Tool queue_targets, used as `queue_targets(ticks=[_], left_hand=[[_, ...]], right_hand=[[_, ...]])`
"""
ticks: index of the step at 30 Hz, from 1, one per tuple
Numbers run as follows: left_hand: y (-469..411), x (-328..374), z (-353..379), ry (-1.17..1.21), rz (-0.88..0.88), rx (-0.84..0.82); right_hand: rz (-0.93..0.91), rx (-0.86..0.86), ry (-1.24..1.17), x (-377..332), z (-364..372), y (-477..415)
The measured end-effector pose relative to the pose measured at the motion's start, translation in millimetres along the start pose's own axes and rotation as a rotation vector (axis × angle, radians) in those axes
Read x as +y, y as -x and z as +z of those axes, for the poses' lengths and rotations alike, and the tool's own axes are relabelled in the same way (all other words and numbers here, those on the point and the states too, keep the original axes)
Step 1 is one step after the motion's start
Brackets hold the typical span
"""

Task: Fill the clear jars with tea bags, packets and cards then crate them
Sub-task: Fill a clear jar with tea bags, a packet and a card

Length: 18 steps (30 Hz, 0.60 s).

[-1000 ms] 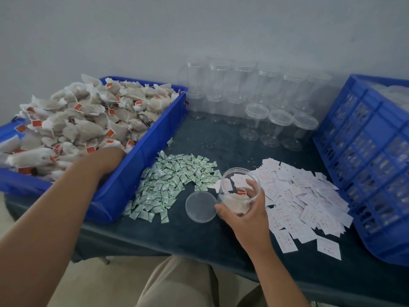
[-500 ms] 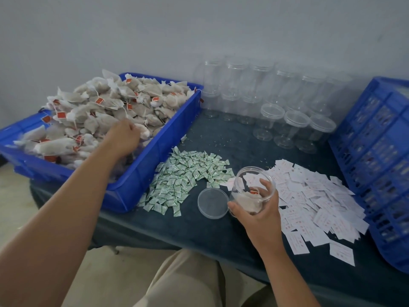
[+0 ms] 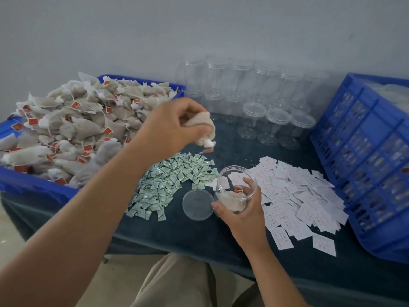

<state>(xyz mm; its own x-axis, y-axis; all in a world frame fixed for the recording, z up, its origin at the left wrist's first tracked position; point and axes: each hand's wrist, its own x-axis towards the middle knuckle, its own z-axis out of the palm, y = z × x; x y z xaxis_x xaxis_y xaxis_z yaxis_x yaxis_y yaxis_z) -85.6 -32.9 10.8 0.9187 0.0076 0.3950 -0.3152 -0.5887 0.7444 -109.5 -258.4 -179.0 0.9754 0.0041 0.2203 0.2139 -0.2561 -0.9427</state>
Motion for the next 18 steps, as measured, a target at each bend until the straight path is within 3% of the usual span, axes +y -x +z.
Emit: queue_targets(ticks=[5, 8, 14, 18], left_hand=[[6, 4, 69, -0.253, -0.01, -0.317], [7, -5, 77, -0.222, -0.085, -0.435], [10, -6, 63, -0.097, -0.12, -0.336], [9, -22, 16, -0.124, -0.143, -0.071]], right_hand=[[-0.026, 0.038, 0.017, -2, 0, -1], [-0.034, 0.044, 0.028, -1, 0, -1], [-0.049, 0.053, 0.015, 0, 0, -2], [-0.039, 0.027, -0.004, 1, -1, -1]])
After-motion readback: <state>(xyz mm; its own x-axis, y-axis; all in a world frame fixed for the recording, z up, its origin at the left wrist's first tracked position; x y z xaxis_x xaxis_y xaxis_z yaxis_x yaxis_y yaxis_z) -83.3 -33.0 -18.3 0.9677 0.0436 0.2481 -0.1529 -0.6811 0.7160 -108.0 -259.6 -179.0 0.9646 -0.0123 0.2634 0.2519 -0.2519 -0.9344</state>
